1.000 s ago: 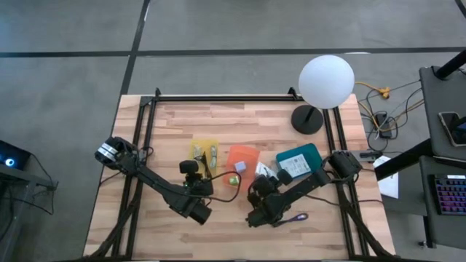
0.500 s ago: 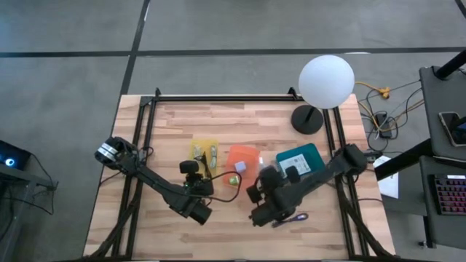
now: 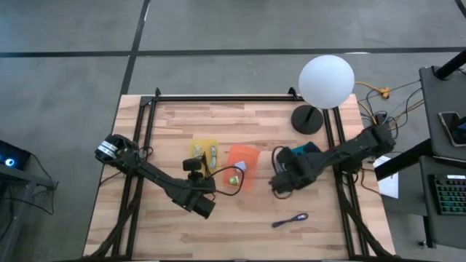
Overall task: Pick and place items into bin
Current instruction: Put the top white card reader box into the blue bin, then adjust the blue bin on the table
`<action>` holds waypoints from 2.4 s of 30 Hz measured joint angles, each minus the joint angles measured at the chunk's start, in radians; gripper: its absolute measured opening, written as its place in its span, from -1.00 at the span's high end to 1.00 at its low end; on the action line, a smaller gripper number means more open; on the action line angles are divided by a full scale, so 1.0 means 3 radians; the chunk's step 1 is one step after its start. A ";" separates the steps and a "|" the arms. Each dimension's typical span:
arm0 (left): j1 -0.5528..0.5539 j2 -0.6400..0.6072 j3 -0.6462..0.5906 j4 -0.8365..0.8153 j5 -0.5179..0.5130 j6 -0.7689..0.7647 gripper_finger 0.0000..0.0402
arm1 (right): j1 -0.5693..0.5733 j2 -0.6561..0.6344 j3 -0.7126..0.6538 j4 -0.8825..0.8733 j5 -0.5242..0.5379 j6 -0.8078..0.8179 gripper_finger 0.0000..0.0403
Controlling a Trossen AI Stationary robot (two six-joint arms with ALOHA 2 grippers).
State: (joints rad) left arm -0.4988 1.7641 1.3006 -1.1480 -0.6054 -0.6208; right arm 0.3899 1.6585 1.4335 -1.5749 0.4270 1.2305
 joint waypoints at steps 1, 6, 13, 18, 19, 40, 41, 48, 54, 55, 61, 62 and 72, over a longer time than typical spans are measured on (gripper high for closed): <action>0.0000 0.0000 -0.0001 0.0059 0.0019 -0.0005 0.87 | 0.0011 -0.0063 -0.0082 0.0005 0.0037 -0.0258 0.87; 0.0000 0.0000 -0.0011 0.0263 0.0127 -0.0170 0.87 | -0.0008 -0.0247 -0.0398 0.0067 0.0069 -0.1499 0.86; 0.0023 0.0000 -0.0036 0.0706 0.0272 -0.0771 0.87 | 0.0003 -0.0297 -0.0815 0.0402 0.0148 -0.2678 0.81; 0.0023 0.0000 -0.0042 0.1110 0.0327 -0.1303 0.87 | 0.0010 -0.0526 -0.1343 0.0983 0.0081 -0.2832 0.85; 0.0023 0.0000 -0.0045 0.1171 0.0326 -0.1390 0.87 | 0.0005 -0.0572 -0.1452 0.1038 0.0079 -0.2881 0.85; 0.0027 0.0000 0.0021 0.1272 0.0135 -0.2102 0.64 | -0.0018 -0.1047 -0.2078 0.1713 0.0046 -0.3592 0.46; 0.0027 -0.0001 0.0033 0.1280 0.0128 -0.2102 0.59 | -0.0021 -0.1021 -0.2082 0.1705 0.0050 -0.3592 0.41; 0.0027 -0.0004 0.0048 0.1279 0.0166 -0.2095 0.37 | 0.0033 -0.1015 -0.1988 0.1658 -0.0059 -0.3446 0.14; 0.0080 -0.0004 0.0072 0.1261 0.0375 -0.1721 0.35 | 0.0215 -0.1043 -0.1766 0.1190 -0.0547 -0.2765 0.03; 0.0105 -0.0004 0.0082 0.1263 0.0427 -0.1646 0.35 | 0.0246 -0.1051 -0.1724 0.1158 -0.0641 -0.2587 0.02; 0.0246 -0.0036 0.0102 0.1246 0.0588 -0.1220 0.35 | 0.0154 -0.1054 -0.1536 0.1657 -0.0611 -0.0992 0.06; 0.0262 -0.0047 0.0102 0.1245 0.0588 -0.1190 0.35 | 0.0107 -0.1047 -0.1512 0.1697 -0.0514 -0.0820 0.08; 0.0297 -0.0136 0.0067 0.1241 0.0592 -0.1026 0.36 | -0.0207 -0.1042 -0.1818 0.1994 -0.0639 -0.0139 0.37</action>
State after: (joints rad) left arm -0.4095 1.7233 1.3208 -0.7758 -0.4278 -0.9287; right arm 0.3278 1.3460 0.8881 -0.9767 0.2353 1.1888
